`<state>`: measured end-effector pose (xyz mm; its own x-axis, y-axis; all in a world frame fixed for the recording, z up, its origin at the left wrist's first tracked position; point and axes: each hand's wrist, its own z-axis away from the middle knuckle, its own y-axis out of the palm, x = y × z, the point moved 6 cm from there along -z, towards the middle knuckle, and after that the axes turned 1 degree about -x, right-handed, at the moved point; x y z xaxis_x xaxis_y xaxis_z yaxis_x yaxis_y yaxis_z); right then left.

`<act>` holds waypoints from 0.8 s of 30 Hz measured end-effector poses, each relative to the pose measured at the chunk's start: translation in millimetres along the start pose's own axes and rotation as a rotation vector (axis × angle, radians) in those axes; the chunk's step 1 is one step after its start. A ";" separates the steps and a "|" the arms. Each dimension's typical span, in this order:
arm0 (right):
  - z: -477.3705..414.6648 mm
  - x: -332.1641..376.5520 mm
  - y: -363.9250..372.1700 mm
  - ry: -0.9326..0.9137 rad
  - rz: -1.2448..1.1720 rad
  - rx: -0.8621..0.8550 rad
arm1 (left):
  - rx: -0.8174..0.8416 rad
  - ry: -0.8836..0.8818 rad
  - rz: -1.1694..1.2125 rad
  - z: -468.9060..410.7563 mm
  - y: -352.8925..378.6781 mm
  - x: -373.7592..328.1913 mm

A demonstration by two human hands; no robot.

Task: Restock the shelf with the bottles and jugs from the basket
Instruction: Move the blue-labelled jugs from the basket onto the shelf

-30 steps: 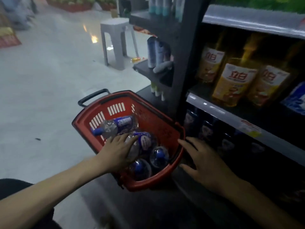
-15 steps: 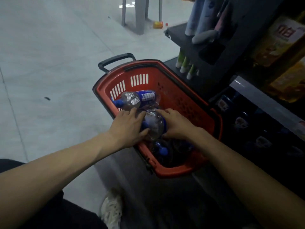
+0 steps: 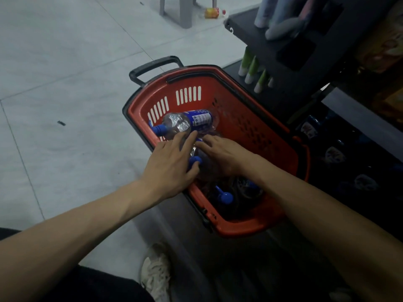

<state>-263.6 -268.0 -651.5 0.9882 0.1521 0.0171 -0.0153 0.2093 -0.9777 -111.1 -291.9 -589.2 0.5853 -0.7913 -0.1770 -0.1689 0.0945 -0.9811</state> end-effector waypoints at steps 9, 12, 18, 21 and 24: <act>-0.4 0.6 -8.4 -0.019 0.099 -0.064 | -0.077 -0.084 0.066 7.0 -6.0 2.6; 4.5 -0.5 -5.5 -0.004 0.017 -0.132 | -0.130 -0.096 0.030 9.2 -10.7 5.8; 17.8 -5.9 -17.9 0.151 -0.114 -0.191 | -0.146 -0.211 0.101 6.5 -9.3 15.5; 34.1 -28.8 -26.2 0.386 -0.270 -0.326 | -0.173 -0.230 0.150 2.7 -13.3 11.6; 56.2 -45.6 -30.8 0.645 -0.511 -0.457 | -0.149 -0.237 0.166 -3.5 -12.6 9.6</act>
<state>-316.8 -227.1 -610.4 0.7543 -0.4469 0.4810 0.3692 -0.3171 -0.8736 -106.2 -302.8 -578.2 0.7056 -0.6078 -0.3644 -0.3819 0.1070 -0.9180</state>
